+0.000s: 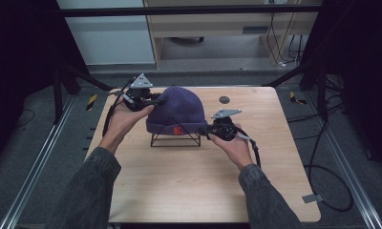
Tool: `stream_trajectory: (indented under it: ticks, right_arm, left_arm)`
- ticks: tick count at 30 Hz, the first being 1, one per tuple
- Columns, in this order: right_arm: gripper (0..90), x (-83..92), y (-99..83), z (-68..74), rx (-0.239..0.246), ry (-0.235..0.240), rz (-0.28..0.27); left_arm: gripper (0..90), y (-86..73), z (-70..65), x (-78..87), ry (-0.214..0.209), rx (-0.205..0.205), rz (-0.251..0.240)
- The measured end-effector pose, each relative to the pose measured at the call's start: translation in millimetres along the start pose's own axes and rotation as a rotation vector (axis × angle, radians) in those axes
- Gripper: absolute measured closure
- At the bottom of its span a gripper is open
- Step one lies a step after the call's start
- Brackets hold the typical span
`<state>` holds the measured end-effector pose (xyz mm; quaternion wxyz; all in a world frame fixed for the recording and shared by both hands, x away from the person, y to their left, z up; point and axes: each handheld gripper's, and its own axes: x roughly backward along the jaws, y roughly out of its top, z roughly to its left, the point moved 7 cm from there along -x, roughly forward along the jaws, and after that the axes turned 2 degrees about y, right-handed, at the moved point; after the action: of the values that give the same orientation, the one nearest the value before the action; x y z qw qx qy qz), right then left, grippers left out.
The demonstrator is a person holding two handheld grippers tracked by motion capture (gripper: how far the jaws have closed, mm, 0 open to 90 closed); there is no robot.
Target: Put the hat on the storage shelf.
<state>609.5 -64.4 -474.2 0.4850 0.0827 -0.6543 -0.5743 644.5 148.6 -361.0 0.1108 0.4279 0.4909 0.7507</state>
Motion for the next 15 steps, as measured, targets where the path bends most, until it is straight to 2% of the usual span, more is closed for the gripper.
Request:
stream_trajectory:
  ticks: [8,15]
  right_arm:
    - [69.0,-7.3,-5.5,3.4,0.011,0.000,0.031]
    - [67.9,-11.2,-8.0,3.1,0.015,-0.003,0.044]
  left_arm:
    - [71.6,-12.9,-0.4,0.6,-0.010,0.007,0.000]
    - [71.8,-15.5,-4.0,2.3,-0.021,0.000,0.001]
